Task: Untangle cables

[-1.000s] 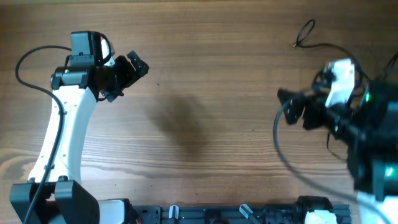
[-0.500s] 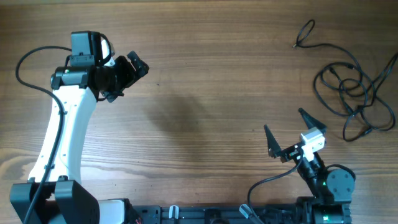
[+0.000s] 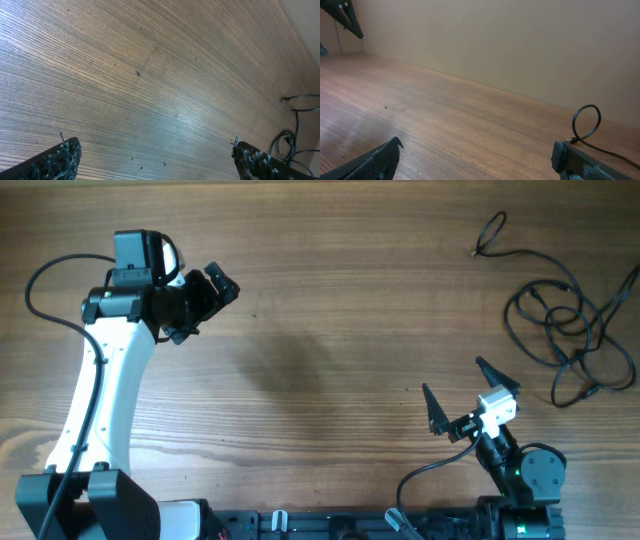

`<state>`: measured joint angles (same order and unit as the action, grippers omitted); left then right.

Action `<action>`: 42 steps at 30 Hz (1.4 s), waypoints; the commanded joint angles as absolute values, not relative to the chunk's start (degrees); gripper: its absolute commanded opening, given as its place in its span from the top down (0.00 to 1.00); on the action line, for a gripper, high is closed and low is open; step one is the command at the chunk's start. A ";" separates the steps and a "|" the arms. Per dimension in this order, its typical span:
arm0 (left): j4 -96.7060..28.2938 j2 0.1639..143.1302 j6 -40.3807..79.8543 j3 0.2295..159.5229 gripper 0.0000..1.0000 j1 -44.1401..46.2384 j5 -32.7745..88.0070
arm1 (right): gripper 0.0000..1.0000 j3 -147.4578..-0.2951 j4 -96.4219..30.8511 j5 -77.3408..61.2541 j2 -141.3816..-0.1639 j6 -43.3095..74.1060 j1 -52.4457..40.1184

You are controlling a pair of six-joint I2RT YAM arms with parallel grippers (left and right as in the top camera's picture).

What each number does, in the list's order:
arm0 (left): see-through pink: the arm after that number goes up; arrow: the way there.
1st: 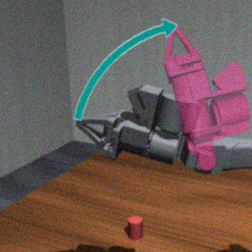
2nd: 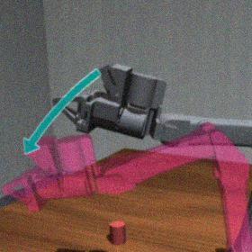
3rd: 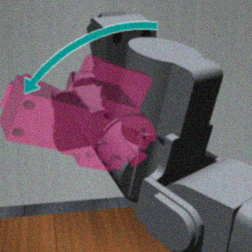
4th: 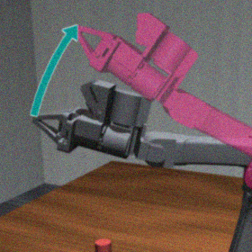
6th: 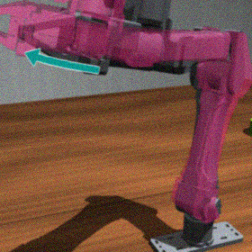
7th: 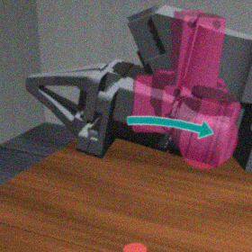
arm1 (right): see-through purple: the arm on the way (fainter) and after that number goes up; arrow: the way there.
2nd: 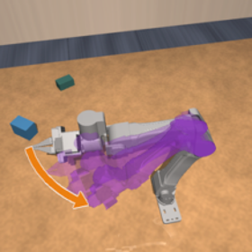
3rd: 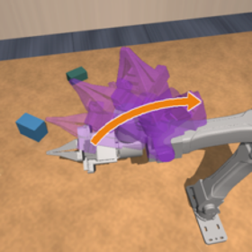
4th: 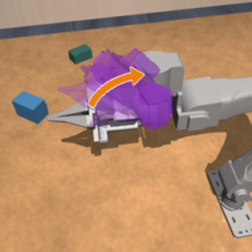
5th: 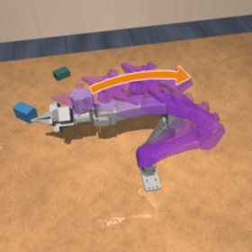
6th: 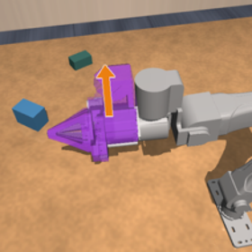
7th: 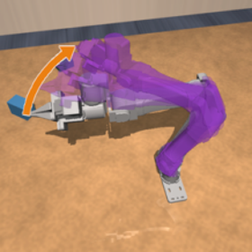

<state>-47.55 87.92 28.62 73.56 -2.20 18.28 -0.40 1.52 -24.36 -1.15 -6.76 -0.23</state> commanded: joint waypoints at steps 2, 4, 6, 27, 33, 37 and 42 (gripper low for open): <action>-47.44 88.20 28.77 73.71 0.00 -1.98 17.93 | 0.00 -0.30 1.83 -24.40 -0.27 -7.46 -0.47; -47.64 88.20 28.56 73.71 0.00 -2.04 15.99 | 0.00 -0.30 1.83 -24.40 -0.27 -7.44 -0.47; -47.64 87.64 28.21 73.69 0.00 -2.00 11.86 | 0.00 -0.30 1.83 -24.40 -0.27 -7.44 -0.47; -11.99 14.04 19.90 13.32 0.00 -0.10 6.02 | 0.00 -0.30 1.83 -24.40 -0.27 -7.44 -0.47; -5.69 3.86 19.86 5.28 0.00 0.30 4.58 | 0.00 -0.30 1.83 -24.40 -0.27 -7.46 -0.47; 1.61 1.37 19.88 0.58 0.00 1.39 1.50 | 0.00 -0.30 1.83 -24.40 -0.27 -7.46 -0.47; -2.87 0.16 19.75 0.32 0.00 1.67 1.72 | 0.00 -0.30 1.83 -24.40 -0.27 -7.44 -0.47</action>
